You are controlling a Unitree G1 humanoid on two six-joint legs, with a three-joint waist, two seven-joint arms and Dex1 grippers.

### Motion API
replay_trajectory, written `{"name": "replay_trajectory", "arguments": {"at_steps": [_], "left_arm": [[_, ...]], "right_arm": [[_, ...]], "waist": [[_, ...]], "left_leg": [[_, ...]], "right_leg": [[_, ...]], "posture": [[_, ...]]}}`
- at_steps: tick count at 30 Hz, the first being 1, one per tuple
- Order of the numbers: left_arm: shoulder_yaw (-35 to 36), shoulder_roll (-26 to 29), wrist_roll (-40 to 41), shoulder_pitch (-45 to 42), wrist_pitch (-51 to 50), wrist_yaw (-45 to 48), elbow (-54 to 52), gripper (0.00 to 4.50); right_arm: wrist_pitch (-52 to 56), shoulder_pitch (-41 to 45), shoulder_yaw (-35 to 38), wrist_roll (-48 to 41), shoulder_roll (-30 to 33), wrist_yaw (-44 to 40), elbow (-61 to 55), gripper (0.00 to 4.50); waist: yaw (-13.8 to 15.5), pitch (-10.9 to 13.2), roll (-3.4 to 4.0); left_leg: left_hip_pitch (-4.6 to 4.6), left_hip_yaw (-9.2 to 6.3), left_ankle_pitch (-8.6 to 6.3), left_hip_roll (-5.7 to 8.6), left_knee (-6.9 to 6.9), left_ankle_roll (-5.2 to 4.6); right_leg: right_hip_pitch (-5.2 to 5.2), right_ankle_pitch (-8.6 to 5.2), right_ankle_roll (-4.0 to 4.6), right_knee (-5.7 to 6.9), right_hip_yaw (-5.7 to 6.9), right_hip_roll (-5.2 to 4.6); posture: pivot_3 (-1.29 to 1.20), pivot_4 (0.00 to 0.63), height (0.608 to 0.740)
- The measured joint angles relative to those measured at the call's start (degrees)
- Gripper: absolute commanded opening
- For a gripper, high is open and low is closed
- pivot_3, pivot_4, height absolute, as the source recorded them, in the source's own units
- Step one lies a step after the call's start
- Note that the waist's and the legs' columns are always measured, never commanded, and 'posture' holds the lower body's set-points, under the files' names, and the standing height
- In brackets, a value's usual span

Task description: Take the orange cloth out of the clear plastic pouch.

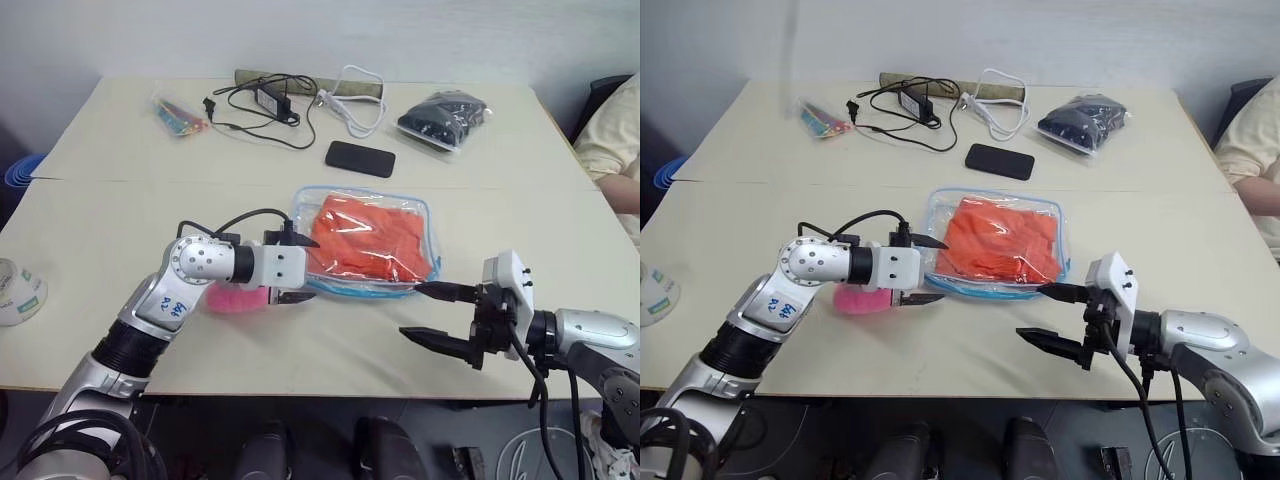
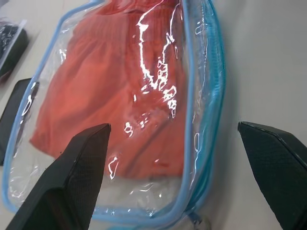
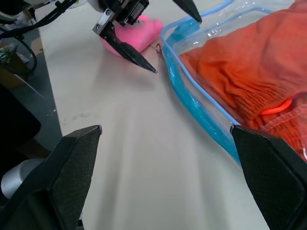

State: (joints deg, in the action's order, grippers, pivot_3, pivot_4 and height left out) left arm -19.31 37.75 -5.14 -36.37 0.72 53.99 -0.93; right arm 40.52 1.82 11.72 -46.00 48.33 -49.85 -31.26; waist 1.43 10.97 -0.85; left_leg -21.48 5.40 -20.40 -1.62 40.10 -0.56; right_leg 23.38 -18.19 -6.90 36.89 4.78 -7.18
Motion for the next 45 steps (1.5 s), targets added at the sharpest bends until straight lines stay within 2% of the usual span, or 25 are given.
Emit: {"name": "replay_trajectory", "arguments": {"at_steps": [6,12,14,17,22,28,29,33,36,40,45], "left_arm": [[0.2,-3.4,-2.3,-1.6,6.4,-3.1,1.9,2.0],[0.4,-3.3,-1.1,-0.2,4.9,-1.1,1.3,0.08],[1.3,-3.7,0.5,0.8,1.3,-0.7,0.3,0.03],[5.4,-7.5,7.2,2.2,-11.4,-1.5,-3.4,0.0],[10.6,-11.4,13.5,2.5,-25.6,-6.2,-8.2,0.0],[10.9,-12.2,14.6,5.4,-30.6,-8.4,-12.4,0.0],[10.8,-12.2,14.6,5.5,-30.8,-8.6,-12.7,0.0],[10.3,-12.2,14.7,5.7,-31.3,-9.3,-14.2,0.0],[9.6,-12.3,14.7,5.7,-31.4,-9.5,-14.6,0.0],[9.2,-12.4,14.7,5.8,-31.5,-9.9,-14.9,0.0],[8.9,-12.5,15.0,5.8,-32.0,-10.3,-16.5,0.0]], "right_arm": [[-0.2,-0.1,0.0,0.8,0.4,-0.2,-0.1,4.5],[-0.5,-0.1,0.0,1.6,0.4,-0.6,-0.1,4.5],[-0.7,-0.1,-0.1,2.1,0.4,-0.6,-0.1,4.5],[-1.1,0.0,-0.3,3.3,0.4,-0.4,-0.1,3.94],[-4.0,1.4,-4.0,7.5,-0.5,0.7,-0.8,2.16],[-10.7,6.0,-13.8,20.1,-4.5,5.5,-1.1,0.03],[-12.2,7.1,-15.6,23.4,-5.7,7.2,-0.5,0.01],[-17.2,9.7,-20.0,32.8,-7.7,11.3,2.8,0.01],[-22.7,11.1,-23.4,40.8,-7.8,13.4,7.3,0.58],[-29.3,11.8,-26.0,48.9,-7.8,14.7,12.7,1.87],[-33.2,13.9,-26.6,55.0,-9.3,17.3,16.0,3.64]], "waist": [[0.0,0.0,0.0],[0.0,0.0,0.0],[0.0,0.0,0.0],[0.0,0.0,-0.01],[-0.1,0.0,-0.01],[-0.2,0.0,-0.01],[-0.2,0.0,-0.01],[0.0,0.0,-0.01],[-0.1,0.0,-0.01],[-0.2,0.0,-0.01],[-0.3,0.0,-0.01]], "left_leg": [[-0.01,-0.01,0.0,-0.01,0.0,-0.01],[0.0,-0.01,0.0,-0.01,0.0,-0.01],[0.0,-0.01,0.0,-0.03,0.0,-0.01],[-0.02,-0.06,0.01,-0.06,0.02,-0.02],[0.02,-0.1,0.01,-0.06,0.03,-0.02],[0.03,-0.06,0.03,-0.06,0.01,0.0],[0.03,-0.06,0.03,-0.05,0.02,0.01],[0.02,-0.06,0.03,-0.02,0.03,0.0],[0.02,-0.04,0.03,-0.02,0.02,0.0],[0.02,-0.04,0.03,-0.04,0.02,0.01],[0.02,-0.04,0.03,-0.06,0.01,0.01]], "right_leg": [[-0.02,0.02,-0.04,0.0,0.0,-0.03],[-0.02,0.02,-0.04,0.01,0.01,-0.01],[-0.02,0.02,-0.04,0.01,0.0,-0.01],[-0.04,0.02,-0.04,0.02,0.01,-0.02],[-0.08,0.03,-0.05,0.02,0.0,-0.02],[-0.06,0.03,-0.05,0.01,-0.03,-0.01],[-0.06,0.03,-0.05,0.0,-0.03,0.0],[-0.07,0.03,-0.05,-0.01,-0.03,-0.03],[-0.06,0.03,-0.05,-0.01,-0.03,-0.02],[-0.06,0.03,-0.05,0.01,-0.03,-0.01],[-0.05,0.03,-0.05,0.01,-0.03,-0.01]], "posture": [[0.0,0.15,0.74],[0.0,0.15,0.74],[0.0,0.15,0.74],[0.0,0.15,0.74],[0.0,0.15,0.74],[0.0,0.15,0.74],[0.0,0.15,0.74],[0.0,0.15,0.74],[0.0,0.15,0.74],[0.0,0.15,0.74],[0.0,0.15,0.74]]}}
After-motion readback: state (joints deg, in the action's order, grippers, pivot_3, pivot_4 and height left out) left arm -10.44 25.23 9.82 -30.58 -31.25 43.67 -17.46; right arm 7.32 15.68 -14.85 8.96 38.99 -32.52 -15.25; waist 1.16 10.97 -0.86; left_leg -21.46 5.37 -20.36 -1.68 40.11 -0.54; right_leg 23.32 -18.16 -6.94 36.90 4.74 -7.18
